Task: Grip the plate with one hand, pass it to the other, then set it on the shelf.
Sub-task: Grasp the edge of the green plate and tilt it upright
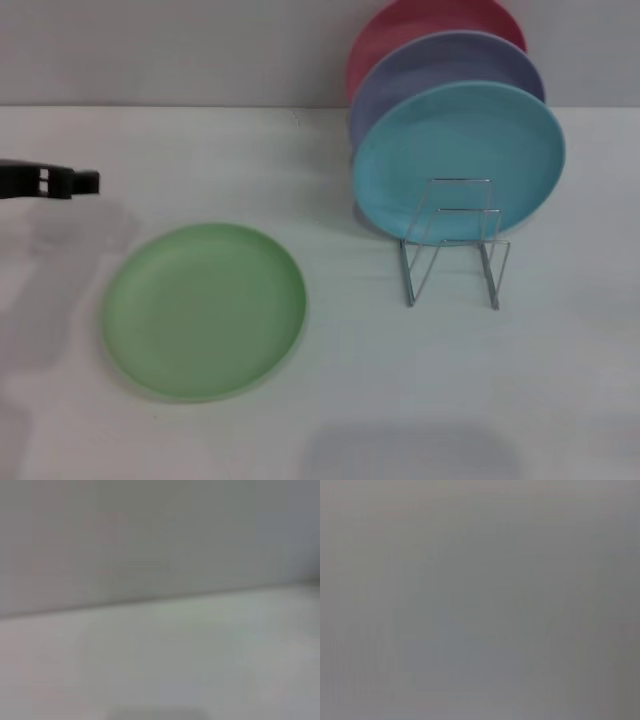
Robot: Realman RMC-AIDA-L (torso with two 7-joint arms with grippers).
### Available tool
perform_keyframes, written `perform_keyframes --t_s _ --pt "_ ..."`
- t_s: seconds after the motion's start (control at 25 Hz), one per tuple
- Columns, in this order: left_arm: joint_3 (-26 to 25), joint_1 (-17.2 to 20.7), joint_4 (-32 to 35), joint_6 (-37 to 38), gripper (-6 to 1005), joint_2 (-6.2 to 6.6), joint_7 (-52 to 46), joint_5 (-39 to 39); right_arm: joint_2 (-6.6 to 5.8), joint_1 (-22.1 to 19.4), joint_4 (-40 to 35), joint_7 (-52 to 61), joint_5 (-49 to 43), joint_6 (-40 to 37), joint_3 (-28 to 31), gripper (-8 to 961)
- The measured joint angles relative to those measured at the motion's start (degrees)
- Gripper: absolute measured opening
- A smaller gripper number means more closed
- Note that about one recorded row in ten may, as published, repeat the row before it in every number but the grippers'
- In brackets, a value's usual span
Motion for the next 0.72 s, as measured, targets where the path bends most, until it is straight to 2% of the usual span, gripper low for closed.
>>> perform_keyframes --t_s 0.08,0.32,0.72 --pt "-0.89 -1.18 -0.40 -3.63 742 0.13 1.29 -2.09 0.00 0.00 0.02 0.00 0.29 -0.19 0.00 832" --pt "-0.99 -1.25 -1.93 -4.19 733 0.06 1.52 -2.16 0.00 -0.01 0.07 0.00 0.31 -0.02 -0.01 832" --pt "-0.94 -2.06 -8.06 -5.72 717 -0.01 1.59 -2.14 0.00 0.15 0.13 -0.01 0.16 0.11 0.00 832"
